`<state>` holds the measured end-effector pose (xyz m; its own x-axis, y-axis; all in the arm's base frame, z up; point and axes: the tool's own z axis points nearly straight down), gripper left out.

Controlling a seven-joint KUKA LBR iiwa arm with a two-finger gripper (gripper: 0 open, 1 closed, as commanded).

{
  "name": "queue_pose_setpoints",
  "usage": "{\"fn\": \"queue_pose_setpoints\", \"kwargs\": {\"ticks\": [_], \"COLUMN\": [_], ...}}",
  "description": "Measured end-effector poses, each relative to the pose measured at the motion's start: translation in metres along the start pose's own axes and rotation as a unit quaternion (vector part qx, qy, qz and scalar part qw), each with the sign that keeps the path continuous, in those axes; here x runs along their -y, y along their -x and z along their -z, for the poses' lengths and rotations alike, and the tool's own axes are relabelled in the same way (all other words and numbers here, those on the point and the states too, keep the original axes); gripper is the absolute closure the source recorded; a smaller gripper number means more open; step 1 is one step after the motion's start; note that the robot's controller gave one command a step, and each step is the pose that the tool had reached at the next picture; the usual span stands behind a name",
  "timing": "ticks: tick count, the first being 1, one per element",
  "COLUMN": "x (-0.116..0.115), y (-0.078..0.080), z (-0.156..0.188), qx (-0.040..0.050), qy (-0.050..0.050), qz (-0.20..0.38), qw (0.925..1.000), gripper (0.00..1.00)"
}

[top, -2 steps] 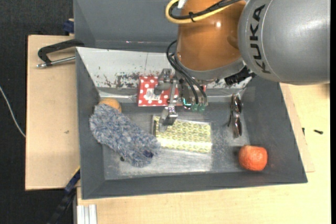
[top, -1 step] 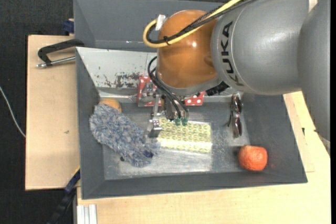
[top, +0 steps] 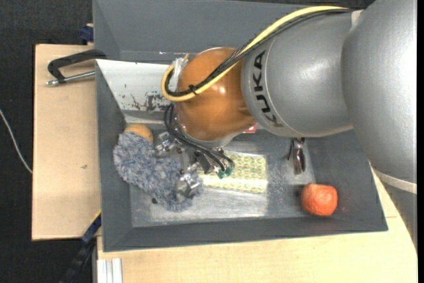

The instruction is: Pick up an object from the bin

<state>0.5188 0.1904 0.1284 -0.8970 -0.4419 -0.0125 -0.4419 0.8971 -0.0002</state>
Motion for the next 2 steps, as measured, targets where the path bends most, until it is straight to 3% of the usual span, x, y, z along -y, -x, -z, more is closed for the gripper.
{"fn": "queue_pose_setpoints", "kwargs": {"ticks": [1, 2], "x": [-0.0034, -0.0034], "y": [-0.0092, -0.0093], "z": [-0.0551, -0.0551], "qx": [-0.0049, -0.0050], "qy": [0.001, 0.001], "qz": [-0.008, -0.008], "qw": [1.0000, 1.0000], "gripper": [1.00, 1.00]}}
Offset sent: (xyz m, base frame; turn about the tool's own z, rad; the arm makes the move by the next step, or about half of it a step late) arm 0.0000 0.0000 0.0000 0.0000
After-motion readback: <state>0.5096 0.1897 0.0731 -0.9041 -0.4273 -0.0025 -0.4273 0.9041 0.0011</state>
